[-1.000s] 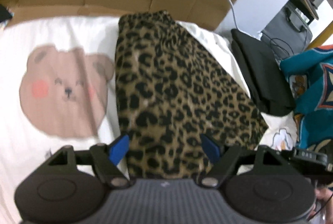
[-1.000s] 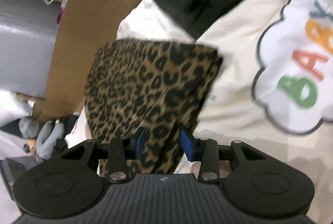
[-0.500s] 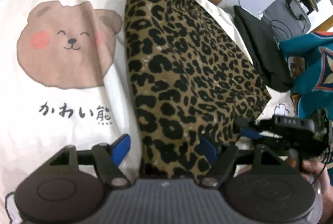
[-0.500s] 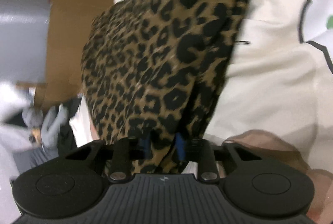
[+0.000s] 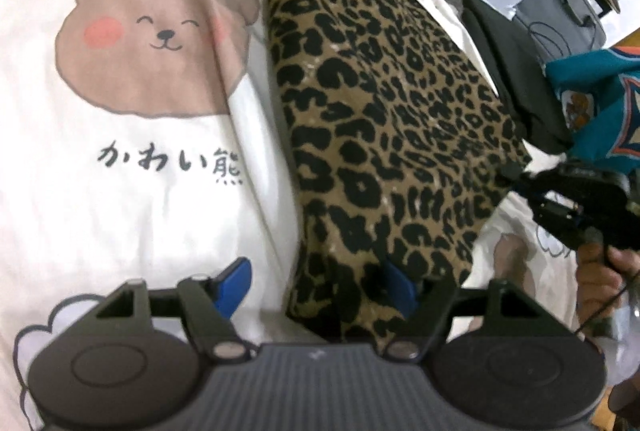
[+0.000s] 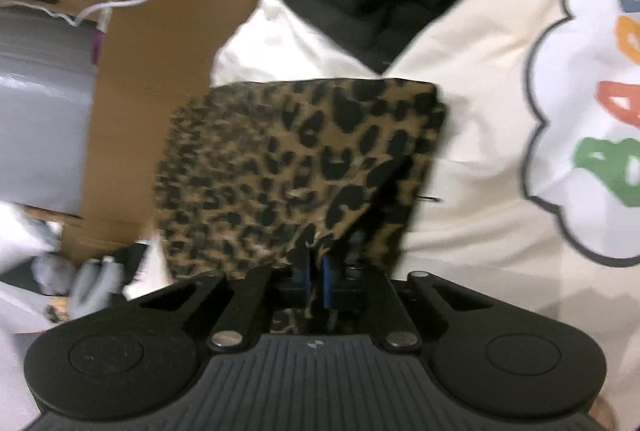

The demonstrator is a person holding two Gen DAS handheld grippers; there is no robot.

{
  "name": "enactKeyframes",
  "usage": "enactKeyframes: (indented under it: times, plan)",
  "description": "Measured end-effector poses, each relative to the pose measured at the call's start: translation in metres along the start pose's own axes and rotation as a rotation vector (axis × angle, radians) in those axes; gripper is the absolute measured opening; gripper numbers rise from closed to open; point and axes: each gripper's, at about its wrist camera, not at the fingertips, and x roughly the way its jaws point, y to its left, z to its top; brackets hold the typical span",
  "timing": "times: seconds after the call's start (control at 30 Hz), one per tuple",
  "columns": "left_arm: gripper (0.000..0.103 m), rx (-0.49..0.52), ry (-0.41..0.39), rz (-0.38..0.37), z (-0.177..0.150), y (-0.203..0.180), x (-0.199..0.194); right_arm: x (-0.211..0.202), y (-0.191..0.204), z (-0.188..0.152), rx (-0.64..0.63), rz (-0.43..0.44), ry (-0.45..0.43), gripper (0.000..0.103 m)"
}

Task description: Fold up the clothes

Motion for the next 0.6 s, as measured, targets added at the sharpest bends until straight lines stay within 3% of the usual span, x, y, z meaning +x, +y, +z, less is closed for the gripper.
enactKeyframes:
  times: [0.23, 0.4, 0.43, 0.5, 0.6]
  plan:
    - [0.070, 0.037, 0.010, -0.003, -0.008, -0.002, -0.007, -0.011, -0.005, -0.001, -0.056, -0.068, -0.033, 0.000]
    - [0.066, 0.076, 0.028, -0.003, -0.018, 0.003, -0.015, -0.012, 0.007, -0.004, -0.153, -0.139, 0.006, 0.001]
    - [0.065, 0.087, 0.031, -0.001, -0.020, 0.005, -0.017, -0.012, 0.009, -0.006, -0.170, -0.152, 0.011, 0.002]
    - [0.064, 0.092, 0.041, -0.007, -0.024, 0.011, -0.020, -0.016, 0.013, -0.011, -0.205, -0.170, 0.024, 0.015]
    - [0.063, 0.154, 0.065, 0.041, -0.032, 0.009, -0.016, -0.026, 0.013, -0.021, -0.235, -0.164, 0.044, 0.018]
